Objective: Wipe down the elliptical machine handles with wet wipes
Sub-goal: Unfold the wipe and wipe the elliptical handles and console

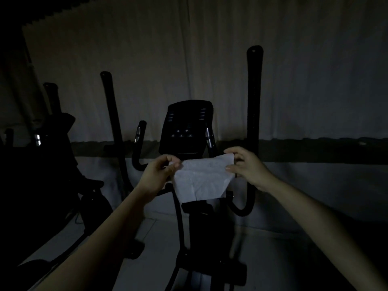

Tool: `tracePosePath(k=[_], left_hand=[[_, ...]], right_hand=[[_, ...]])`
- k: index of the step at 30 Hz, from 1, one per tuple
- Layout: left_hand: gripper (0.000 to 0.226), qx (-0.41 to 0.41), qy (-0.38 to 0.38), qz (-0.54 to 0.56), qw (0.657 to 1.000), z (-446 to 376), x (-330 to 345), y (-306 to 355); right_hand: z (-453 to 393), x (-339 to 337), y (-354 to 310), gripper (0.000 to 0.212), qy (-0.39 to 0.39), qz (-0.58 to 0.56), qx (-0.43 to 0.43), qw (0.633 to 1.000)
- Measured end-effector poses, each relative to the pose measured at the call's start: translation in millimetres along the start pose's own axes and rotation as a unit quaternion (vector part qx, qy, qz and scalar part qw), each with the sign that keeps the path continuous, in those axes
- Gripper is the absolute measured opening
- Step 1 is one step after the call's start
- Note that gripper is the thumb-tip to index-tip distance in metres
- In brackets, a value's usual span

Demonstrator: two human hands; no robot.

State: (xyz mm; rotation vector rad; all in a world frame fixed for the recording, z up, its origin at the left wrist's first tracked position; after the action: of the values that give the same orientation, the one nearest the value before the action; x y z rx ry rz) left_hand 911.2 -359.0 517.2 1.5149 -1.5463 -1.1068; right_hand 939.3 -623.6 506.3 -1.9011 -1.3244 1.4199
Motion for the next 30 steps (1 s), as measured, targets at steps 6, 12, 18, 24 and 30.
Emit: tracePosePath(k=[6, 12, 18, 24, 30], left_hand=[[0.018, 0.023, -0.023, 0.011, 0.999, -64, 40, 12], [0.030, 0.098, 0.001, -0.062, 0.993, -124, 104, 45], [0.037, 0.129, 0.048, -0.090, 0.986, -166, 150, 64], [0.043, 0.140, 0.057, -0.113, 0.982, -197, 172, 63], [0.029, 0.155, 0.115, -0.044, 0.980, -232, 172, 81]], right_hand=[[-37, -73, 16, 0.040, 0.061, -0.034, 0.000, 0.998], [-87, -152, 40, 0.021, 0.130, -0.091, 0.012, 0.987], [-130, -200, 58, 0.013, 0.124, -0.112, 0.016, 0.986], [-163, -226, 68, 0.017, 0.134, -0.102, -0.014, 0.986], [-207, -240, 60, 0.016, 0.140, -0.124, -0.054, 0.981]])
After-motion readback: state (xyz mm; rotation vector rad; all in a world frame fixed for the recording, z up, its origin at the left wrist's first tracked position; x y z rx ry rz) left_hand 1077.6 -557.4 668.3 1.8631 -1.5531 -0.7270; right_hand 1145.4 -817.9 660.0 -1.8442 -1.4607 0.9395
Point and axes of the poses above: each hand's wrist, its own z-axis away from the middle knuckle, its own x-axis out of the palm, y = z × x, the point moved 5 cm from there along -z, towards the middle knuckle, and after that the axes turned 14 degrees about z, right-handed, at the moved point
